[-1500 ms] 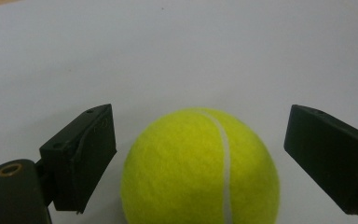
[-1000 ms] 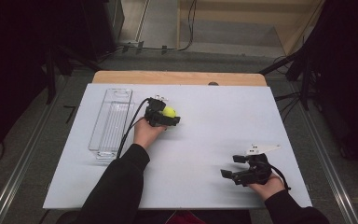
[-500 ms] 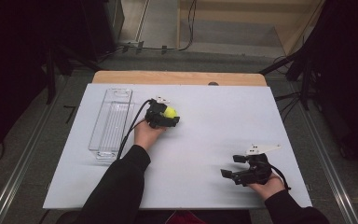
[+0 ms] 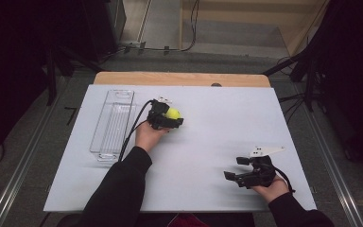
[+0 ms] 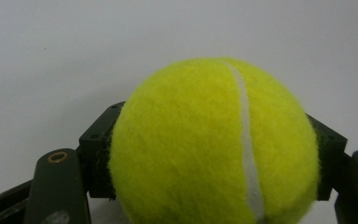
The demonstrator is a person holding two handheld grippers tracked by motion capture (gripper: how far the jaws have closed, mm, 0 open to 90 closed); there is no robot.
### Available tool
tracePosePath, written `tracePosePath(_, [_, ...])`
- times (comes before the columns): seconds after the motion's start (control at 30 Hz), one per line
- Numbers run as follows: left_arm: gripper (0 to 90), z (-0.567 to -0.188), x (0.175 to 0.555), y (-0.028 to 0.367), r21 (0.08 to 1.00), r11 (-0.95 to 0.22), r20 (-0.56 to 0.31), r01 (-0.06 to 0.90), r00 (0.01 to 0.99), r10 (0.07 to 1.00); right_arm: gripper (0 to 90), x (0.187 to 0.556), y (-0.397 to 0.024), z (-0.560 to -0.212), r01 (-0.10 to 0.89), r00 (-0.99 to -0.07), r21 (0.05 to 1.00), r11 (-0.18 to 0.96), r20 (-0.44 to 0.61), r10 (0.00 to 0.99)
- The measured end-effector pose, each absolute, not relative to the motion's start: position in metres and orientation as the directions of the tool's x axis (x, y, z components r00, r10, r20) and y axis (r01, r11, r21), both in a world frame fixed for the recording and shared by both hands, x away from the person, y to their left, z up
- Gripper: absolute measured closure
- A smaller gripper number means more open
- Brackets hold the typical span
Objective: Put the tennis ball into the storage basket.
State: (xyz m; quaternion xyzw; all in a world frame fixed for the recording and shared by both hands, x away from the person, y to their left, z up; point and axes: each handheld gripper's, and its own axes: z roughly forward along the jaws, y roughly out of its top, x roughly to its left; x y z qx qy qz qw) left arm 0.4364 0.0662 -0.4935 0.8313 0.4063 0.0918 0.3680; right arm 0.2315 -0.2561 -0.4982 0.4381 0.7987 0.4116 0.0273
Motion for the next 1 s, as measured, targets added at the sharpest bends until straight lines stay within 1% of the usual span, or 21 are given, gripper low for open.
tracePosePath(0.17, [26.1, -0.486, 0.433, 0.067, 0.687, -0.398, -0.166, 0.608, 0.665, 0.728, 12.9, 0.232, -0.256, -0.498, 0.679, -0.613, 0.680, 0.276, 0.319, 0.723])
tracePosePath(0.27, [26.1, -0.480, 0.430, 0.068, 0.684, -0.393, -0.200, 0.615, 0.675, 0.710, 12.8, 0.232, -0.256, -0.498, 0.680, -0.613, 0.679, 0.277, 0.320, 0.723])
tracePosePath(0.37, [26.0, -0.475, 0.427, 0.068, 0.676, -0.402, -0.211, 0.618, 0.685, 0.698, 12.8, 0.232, -0.256, -0.498, 0.681, -0.613, 0.678, 0.276, 0.321, 0.722])
tracePosePath(0.6, [26.0, -0.461, 0.421, 0.070, 0.682, -0.401, -0.225, 0.612, 0.697, 0.681, 12.8, 0.232, -0.257, -0.498, 0.684, -0.608, 0.677, 0.272, 0.322, 0.726])
tracePosePath(0.7, [26.0, -0.456, 0.419, 0.070, 0.685, -0.411, -0.209, 0.601, 0.703, 0.679, 12.8, 0.232, -0.258, -0.498, 0.683, -0.607, 0.677, 0.272, 0.320, 0.728])
tracePosePath(0.8, [26.0, -0.452, 0.418, 0.070, 0.685, -0.406, -0.224, 0.605, 0.705, 0.674, 12.8, 0.232, -0.258, -0.498, 0.684, -0.608, 0.677, 0.272, 0.323, 0.725])
tracePosePath(0.9, [26.0, -0.450, 0.417, 0.069, 0.679, -0.423, -0.214, 0.601, 0.712, 0.668, 12.8, 0.232, -0.258, -0.498, 0.682, -0.609, 0.679, 0.271, 0.323, 0.724])
tracePosePath(1.0, [26.0, -0.446, 0.416, 0.070, 0.677, -0.422, -0.224, 0.603, 0.715, 0.662, 12.8, 0.232, -0.258, -0.498, 0.684, -0.609, 0.677, 0.273, 0.323, 0.725])
